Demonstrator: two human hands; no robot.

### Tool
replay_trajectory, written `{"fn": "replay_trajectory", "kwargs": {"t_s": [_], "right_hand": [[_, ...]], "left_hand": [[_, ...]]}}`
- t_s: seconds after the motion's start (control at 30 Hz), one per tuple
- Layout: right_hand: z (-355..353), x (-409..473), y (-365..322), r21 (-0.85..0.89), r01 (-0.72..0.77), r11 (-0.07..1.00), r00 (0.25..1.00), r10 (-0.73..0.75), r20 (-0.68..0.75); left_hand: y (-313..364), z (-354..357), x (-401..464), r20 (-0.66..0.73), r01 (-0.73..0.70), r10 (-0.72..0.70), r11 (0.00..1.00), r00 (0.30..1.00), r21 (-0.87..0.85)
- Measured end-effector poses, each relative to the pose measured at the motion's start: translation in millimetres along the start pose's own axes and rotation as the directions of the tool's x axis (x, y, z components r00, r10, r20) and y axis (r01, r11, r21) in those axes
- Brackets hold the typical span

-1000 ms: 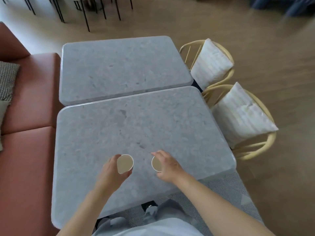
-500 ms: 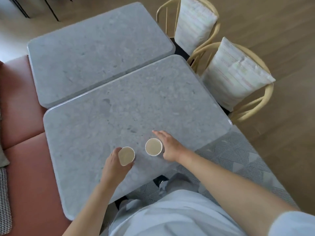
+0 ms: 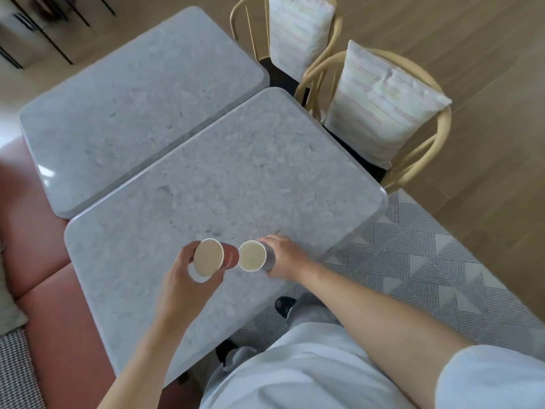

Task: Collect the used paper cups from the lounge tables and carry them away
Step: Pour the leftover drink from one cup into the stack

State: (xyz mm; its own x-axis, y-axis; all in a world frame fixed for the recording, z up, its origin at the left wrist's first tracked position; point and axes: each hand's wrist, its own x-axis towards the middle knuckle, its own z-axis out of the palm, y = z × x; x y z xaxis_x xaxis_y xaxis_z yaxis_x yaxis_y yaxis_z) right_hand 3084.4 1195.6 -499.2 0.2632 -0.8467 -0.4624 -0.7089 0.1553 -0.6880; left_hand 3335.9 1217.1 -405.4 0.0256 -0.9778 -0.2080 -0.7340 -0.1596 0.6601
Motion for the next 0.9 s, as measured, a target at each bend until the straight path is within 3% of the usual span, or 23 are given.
{"fn": "replay_trajectory", "kwargs": {"t_s": [0.13, 0.4, 0.7, 0.9], "right_hand": [[0.6, 1.4, 3.4, -0.093, 0.040, 0.995, 0.999, -0.036, 0.038], [-3.2, 4.5, 0.1, -0.169, 0.035, 0.985, 0.996, -0.020, 0.088], [2.3, 9.1, -13.3, -0.107, 0.016, 0.994, 0.999, -0.012, 0.038], [4.3, 16.2, -21.6, -0.112, 0.062, 0.992, 0.992, -0.050, 0.113]], "left_hand": [[11.0, 12.5, 5.5, 0.081, -0.070, 0.072, 0.997, 0.994, -0.023], [7.8, 34.6, 13.1, 0.120, -0.008, 0.004, 0.999, 0.993, 0.035], [-1.0, 39.4, 10.1, 0.115, 0.043, -0.042, 0.999, 0.993, -0.001], [-9.4, 38.9, 8.5, 0.135, 0.089, -0.090, 0.996, 0.987, 0.013]]}}
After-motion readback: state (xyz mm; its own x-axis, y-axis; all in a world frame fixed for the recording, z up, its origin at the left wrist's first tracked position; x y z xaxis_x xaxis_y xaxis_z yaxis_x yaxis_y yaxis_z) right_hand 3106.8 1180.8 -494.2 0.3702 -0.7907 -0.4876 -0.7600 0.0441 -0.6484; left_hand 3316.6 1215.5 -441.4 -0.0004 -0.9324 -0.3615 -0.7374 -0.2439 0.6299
